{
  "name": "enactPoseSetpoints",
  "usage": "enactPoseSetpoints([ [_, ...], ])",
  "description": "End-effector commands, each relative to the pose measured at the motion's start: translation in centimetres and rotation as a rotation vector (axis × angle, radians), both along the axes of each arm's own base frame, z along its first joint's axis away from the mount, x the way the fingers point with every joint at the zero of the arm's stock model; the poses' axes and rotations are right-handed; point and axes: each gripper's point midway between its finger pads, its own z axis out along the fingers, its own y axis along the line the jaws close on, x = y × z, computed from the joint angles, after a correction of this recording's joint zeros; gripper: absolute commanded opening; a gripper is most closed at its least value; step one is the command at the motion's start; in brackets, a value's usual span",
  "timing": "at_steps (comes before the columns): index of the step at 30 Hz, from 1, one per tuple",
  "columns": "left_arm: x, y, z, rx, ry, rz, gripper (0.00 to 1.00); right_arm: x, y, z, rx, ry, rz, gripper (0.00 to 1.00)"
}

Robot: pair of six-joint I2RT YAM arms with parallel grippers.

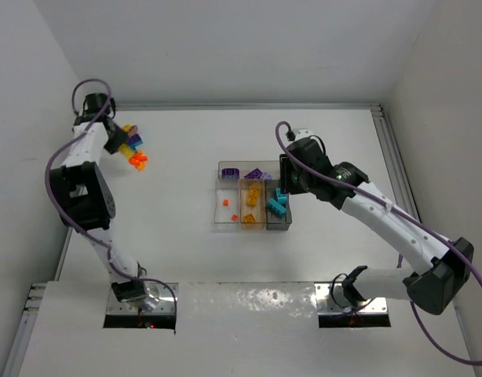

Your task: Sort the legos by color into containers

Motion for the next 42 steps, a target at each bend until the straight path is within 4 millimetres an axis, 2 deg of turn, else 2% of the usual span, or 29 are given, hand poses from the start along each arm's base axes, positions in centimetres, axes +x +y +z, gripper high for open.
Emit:
enactPoseSetpoints([
  [1,1.3,-14.0,8.9,-0.031,-0.208,-0.487,0.00,0.6,0.1,1.0,0.046,-0.061,-0.041,0.37],
  [3,-0.5,-20.0,9.9,-0.085,-0.224,-0.658,0.00,0.4,-0.2,0.7,0.045,-0.056,-0.050,0.37],
  [4,-1.7,-24.5,9.7,-0.106,-0.209,-0.783,0.00,0.3,-0.3,0.6,0.043,-0.056,-0.054,0.37],
  [6,-4.1,-28.5,9.0,-0.166,-0.159,-0.894,0.00,0.0,-0.7,0.6,0.047,-0.064,-0.068,0.37],
  [7,-5.4,-31.4,8.8,-0.194,-0.147,-0.969,0.00,0.0,-1.0,0.7,0.046,-0.071,-0.076,0.37],
  [9,-7.7,-34.3,7.8,-0.251,-0.117,-1.042,0.00,-0.2,-1.7,0.3,0.043,-0.087,-0.105,0.38],
  [10,-9.7,-36.7,7.3,-0.284,-0.119,-1.096,0.00,-0.4,-2.3,0.4,0.047,-0.103,-0.127,0.37],
  [11,-10.5,-37.8,7.2,-0.295,-0.130,-1.113,0.00,-0.5,-2.4,0.9,0.058,-0.116,-0.128,0.37],
  [12,-11.0,-39.2,8.4,-0.314,-0.202,-1.147,0.00,-0.7,-2.9,0.6,0.052,-0.119,-0.144,0.37],
  [13,-12.4,-41.1,8.3,-0.351,-0.206,-1.164,0.00,-0.9,-3.3,1.0,0.061,-0.134,-0.152,0.37],
  [14,-13.5,-41.6,7.2,-0.372,-0.191,-1.166,0.00,-1.2,-3.5,0.6,0.061,-0.131,-0.160,0.37],
  [15,-14.3,-43.0,7.2,-0.390,-0.202,-1.190,0.00,-1.4,-3.8,0.6,0.062,-0.135,-0.167,0.37],
  [17,-15.3,-44.1,6.1,-0.421,-0.167,-1.181,0.00,-2.0,-4.3,0.3,0.070,-0.132,-0.177,0.37],
  [18,-16.0,-44.8,4.9,-0.426,-0.139,-1.194,0.00,-2.1,-4.4,0.2,0.071,-0.134,-0.183,0.37],
  [20,-16.4,-45.6,3.9,-0.441,-0.111,-1.194,0.00,-2.5,-4.8,-0.2,0.078,-0.128,-0.196,0.37],
  [22,-16.3,-46.3,3.7,-0.453,-0.114,-1.191,0.00,-2.7,-5.1,-0.1,0.083,-0.131,-0.207,0.37],
  [25,-15.2,-47.2,3.4,-0.457,-0.144,-1.171,0.00,-3.2,-5.5,-0.3,0.082,-0.120,-0.223,0.37],
  [32,-13.4,-47.5,0.8,-0.408,-0.128,-1.120,0.24,-3.6,-6.1,0.2,0.077,-0.129,-0.233,0.37],
  [34,-13.0,-47.7,0.7,-0.404,-0.138,-1.126,0.29,-3.6,-6.2,0.3,0.076,-0.129,-0.234,0.37],
  [35,-12.9,-47.7,0.9,-0.400,-0.143,-1.127,0.39,-3.7,-6.2,0.3,0.075,-0.130,-0.233,0.37],
  [38,-12.6,-47.7,1.3,-0.381,-0.153,-1.140,0.54,-3.7,-6.3,0.3,0.070,-0.128,-0.233,0.37],
  [42,-12.1,-47.5,2.1,-0.353,-0.170,-1.143,0.54,-3.6,-6.1,0.2,0.072,-0.129,-0.227,0.37],
])
